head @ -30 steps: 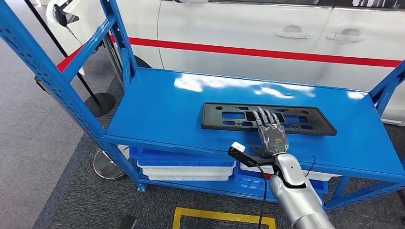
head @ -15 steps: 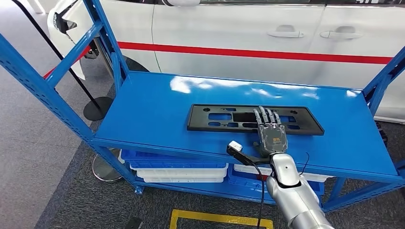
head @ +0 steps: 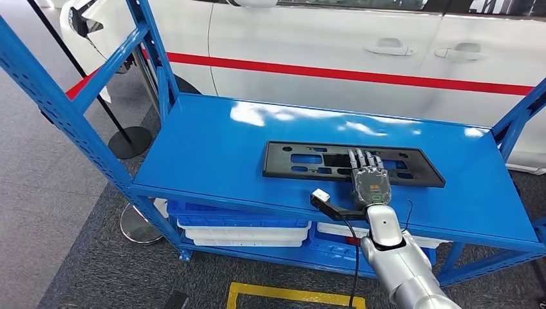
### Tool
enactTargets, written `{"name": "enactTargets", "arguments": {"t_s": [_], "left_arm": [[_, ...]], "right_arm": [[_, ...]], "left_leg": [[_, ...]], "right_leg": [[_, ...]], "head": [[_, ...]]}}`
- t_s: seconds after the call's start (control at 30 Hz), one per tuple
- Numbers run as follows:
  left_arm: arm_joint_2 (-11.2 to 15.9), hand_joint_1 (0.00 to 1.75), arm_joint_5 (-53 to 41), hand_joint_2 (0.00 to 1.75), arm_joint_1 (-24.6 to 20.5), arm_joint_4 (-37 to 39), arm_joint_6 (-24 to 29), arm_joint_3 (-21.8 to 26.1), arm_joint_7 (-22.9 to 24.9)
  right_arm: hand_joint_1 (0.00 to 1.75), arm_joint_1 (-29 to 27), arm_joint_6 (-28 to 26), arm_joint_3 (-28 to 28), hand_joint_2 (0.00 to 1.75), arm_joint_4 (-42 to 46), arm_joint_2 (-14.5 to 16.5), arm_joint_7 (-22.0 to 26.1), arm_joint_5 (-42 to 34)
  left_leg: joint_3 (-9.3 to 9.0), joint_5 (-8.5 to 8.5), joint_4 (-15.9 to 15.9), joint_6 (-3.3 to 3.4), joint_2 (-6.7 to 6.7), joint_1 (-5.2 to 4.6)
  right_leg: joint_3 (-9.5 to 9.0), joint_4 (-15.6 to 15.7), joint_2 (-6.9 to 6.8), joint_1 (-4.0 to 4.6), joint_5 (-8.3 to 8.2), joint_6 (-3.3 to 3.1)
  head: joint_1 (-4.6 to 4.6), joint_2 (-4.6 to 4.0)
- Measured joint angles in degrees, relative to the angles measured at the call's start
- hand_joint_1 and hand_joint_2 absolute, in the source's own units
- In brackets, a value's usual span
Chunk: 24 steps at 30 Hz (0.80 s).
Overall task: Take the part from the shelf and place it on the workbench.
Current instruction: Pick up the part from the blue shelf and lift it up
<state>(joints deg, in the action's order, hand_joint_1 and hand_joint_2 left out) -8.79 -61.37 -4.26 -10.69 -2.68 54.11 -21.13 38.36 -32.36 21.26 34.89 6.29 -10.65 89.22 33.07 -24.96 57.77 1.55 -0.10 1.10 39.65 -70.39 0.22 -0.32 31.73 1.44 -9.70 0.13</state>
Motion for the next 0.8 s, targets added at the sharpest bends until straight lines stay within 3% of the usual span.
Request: {"name": "enactTargets", "arguments": {"t_s": [0.03,0.07,0.1,0.2,0.27,0.37,0.43,0.5,0.57,0.6,0.7,0.73,0.8], "left_arm": [[0.0,0.0,-0.19,0.0,0.03,0.0,-0.15,-0.01,-0.04],[-0.02,0.0,-0.32,0.0,0.08,0.0,-0.27,-0.02,-0.05],[-0.05,0.0,-0.33,0.0,0.11,0.0,-0.33,-0.02,-0.06],[-0.22,0.0,-0.33,0.0,0.1,0.0,-0.45,-0.03,-0.1],[-0.27,0.0,-0.3,0.0,0.08,0.0,-0.5,-0.03,-0.11],[-0.3,0.0,-0.24,0.0,0.14,0.0,-0.53,-0.02,-0.06],[-0.31,0.0,-0.2,0.0,0.16,0.0,-0.53,-0.02,0.0],[-0.31,0.0,-0.14,0.0,0.26,0.0,-0.51,-0.01,0.04],[-0.31,0.0,-0.07,0.0,0.45,0.0,-0.39,0.03,0.06],[-0.31,0.0,0.01,0.0,0.53,0.0,-0.3,0.05,0.06],[-0.31,0.0,0.61,0.0,0.58,0.0,0.14,0.17,-0.04],[-0.34,0.0,0.8,0.0,0.55,0.0,0.26,0.26,-0.08],[-0.41,0.0,0.93,0.0,0.58,0.0,0.45,0.55,-0.14]], "right_arm": [[1.75,-0.01,0.09,0.18,1.75,-0.44,0.0,-0.14,0.0],[1.75,-0.01,0.15,0.38,1.75,-0.84,0.0,-0.19,0.0],[1.75,0.02,0.24,0.57,1.75,-1.15,0.01,-0.17,0.0],[1.75,0.37,0.64,1.09,1.75,-1.85,0.06,-0.09,0.0],[1.75,0.56,0.77,1.24,1.75,-2.25,0.28,-0.06,-0.01],[1.75,0.67,0.59,1.29,1.75,-2.54,0.76,0.34,-0.04],[1.75,0.73,0.52,1.3,1.75,-2.63,1.08,0.66,-0.04],[1.75,0.66,0.49,1.29,1.75,-2.77,1.27,1.0,-0.04],[1.75,0.56,0.1,1.26,1.75,-2.96,1.45,1.75,-0.03],[1.75,0.56,-0.31,1.21,1.75,-3.05,1.56,2.23,-0.03],[1.75,0.53,-2.77,0.75,1.75,-3.15,2.07,4.8,-1.02],[1.75,0.47,-3.98,0.45,1.75,-3.04,2.29,6.2,-1.89],[1.75,0.35,-6.02,-0.17,1.75,-2.67,2.78,8.56,-3.51]], "left_leg": [[0.04,-0.01,0.02,-0.02,0.0,0.0],[0.01,-0.05,0.06,-0.06,-0.02,0.01],[-0.06,-0.11,0.12,-0.15,-0.05,0.04],[-0.25,-0.53,0.46,-0.77,-0.24,0.02],[-0.17,-0.65,0.52,-1.44,-0.32,-0.15],[-0.18,-1.01,0.61,-2.43,-0.31,-0.04],[1.34,-3.34,4.33,-2.83,-0.25,0.09],[4.85,-6.91,11.94,-3.04,-0.21,0.12],[7.18,-7.89,16.57,-3.11,-0.21,0.12],[6.82,-6.74,15.66,-3.04,-0.2,0.12],[1.83,-1.46,4.66,-2.36,-0.18,-0.01],[0.69,-0.7,2.09,-2.08,-0.19,-0.13],[0.23,-0.63,0.77,-1.58,-0.23,-0.46]], "right_leg": [[1.38,-2.73,-0.01,-0.2,0.75,0.19],[1.9,-3.64,-0.03,-0.39,0.42,0.33],[1.29,-2.25,-0.06,-0.58,-1.0,0.41],[-3.83,8.53,-0.12,-0.84,-6.18,0.22],[-5.12,11.59,-0.06,-0.54,-6.68,-0.29],[-5.34,12.13,-0.09,-0.49,-6.84,-1.41],[-5.69,12.58,-0.27,-0.67,-6.99,-2.27],[-5.73,12.59,-0.36,-0.44,-6.91,-2.72],[-5.76,12.54,-0.3,-0.19,-6.86,-2.81],[-5.82,12.5,-0.24,-0.11,-6.84,-2.81],[-5.89,12.18,-0.04,0.13,-6.65,-2.5],[-5.76,12.05,0.04,0.23,-6.62,-2.27],[-5.51,12.03,0.16,0.3,-6.73,-1.69]], "head": [[0.0,-0.01],[0.0,-0.01],[0.0,-0.02],[-0.01,0.0],[-0.01,0.0],[-0.01,-0.02],[-0.02,-0.01],[-0.02,-0.02],[-0.02,-0.02],[-0.02,-0.02],[-0.02,-0.02],[-0.02,-0.01],[-0.01,-0.01]]}}
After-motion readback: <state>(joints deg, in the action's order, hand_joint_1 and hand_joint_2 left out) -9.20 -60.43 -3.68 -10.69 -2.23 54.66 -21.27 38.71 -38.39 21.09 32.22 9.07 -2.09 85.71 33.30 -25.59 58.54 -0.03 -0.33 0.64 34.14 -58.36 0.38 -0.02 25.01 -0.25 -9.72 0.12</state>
